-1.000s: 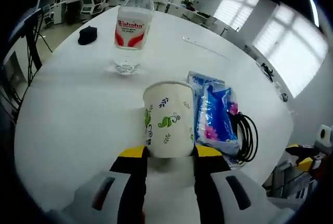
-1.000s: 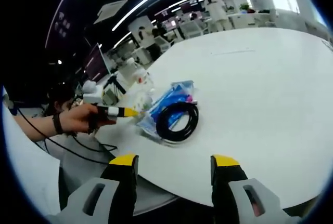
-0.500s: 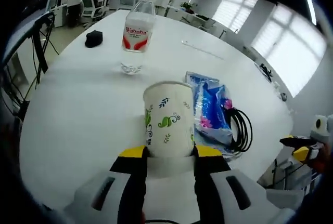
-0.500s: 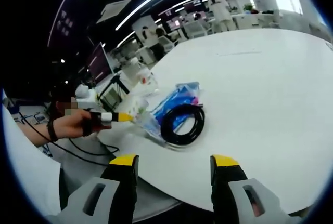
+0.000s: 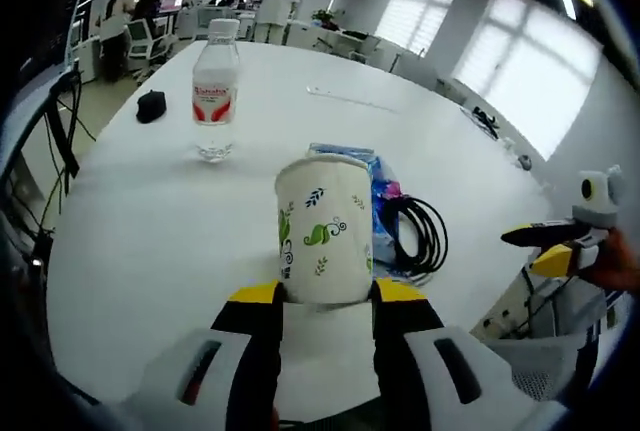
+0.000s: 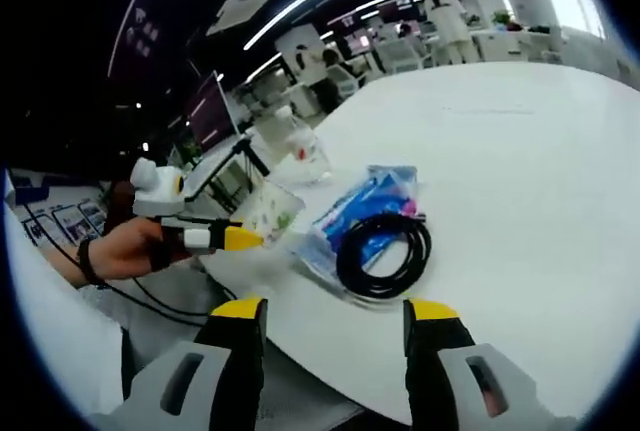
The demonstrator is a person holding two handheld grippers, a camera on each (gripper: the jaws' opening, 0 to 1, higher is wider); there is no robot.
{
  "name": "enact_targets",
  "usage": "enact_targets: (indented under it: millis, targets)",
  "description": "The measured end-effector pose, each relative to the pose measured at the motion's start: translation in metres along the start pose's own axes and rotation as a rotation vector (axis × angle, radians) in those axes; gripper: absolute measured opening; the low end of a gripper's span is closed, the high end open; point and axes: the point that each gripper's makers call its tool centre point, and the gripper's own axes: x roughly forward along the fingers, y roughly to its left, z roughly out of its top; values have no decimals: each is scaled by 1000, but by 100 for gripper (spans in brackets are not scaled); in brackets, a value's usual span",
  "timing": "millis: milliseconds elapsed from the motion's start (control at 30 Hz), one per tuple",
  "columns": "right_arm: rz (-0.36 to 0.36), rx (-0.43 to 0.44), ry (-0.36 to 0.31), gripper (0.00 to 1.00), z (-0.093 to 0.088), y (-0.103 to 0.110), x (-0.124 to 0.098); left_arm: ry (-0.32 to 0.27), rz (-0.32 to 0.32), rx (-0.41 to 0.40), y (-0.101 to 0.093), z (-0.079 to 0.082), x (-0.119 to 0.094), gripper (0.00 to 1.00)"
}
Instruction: Arrange the tabletop items into an orderly group along one side of the table until the central work area is clear of visible clutter.
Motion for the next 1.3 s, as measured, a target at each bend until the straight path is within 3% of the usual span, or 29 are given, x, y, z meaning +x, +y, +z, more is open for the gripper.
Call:
enact_targets:
  millis: [333, 867, 1000, 1300]
  targets:
    - [59, -32, 11, 54, 8, 22, 16, 42, -59, 125, -32, -15, 1, 34]
    - [113, -60, 24, 51, 11, 44, 30, 77, -171, 453, -83, -23, 0, 34]
    - [118, -53, 20, 47, 11, 44, 31, 88, -217, 523, -102, -31, 0, 34]
    - [138, -21, -7, 34, 12, 45, 30, 93, -240, 586, -111, -26, 1, 34]
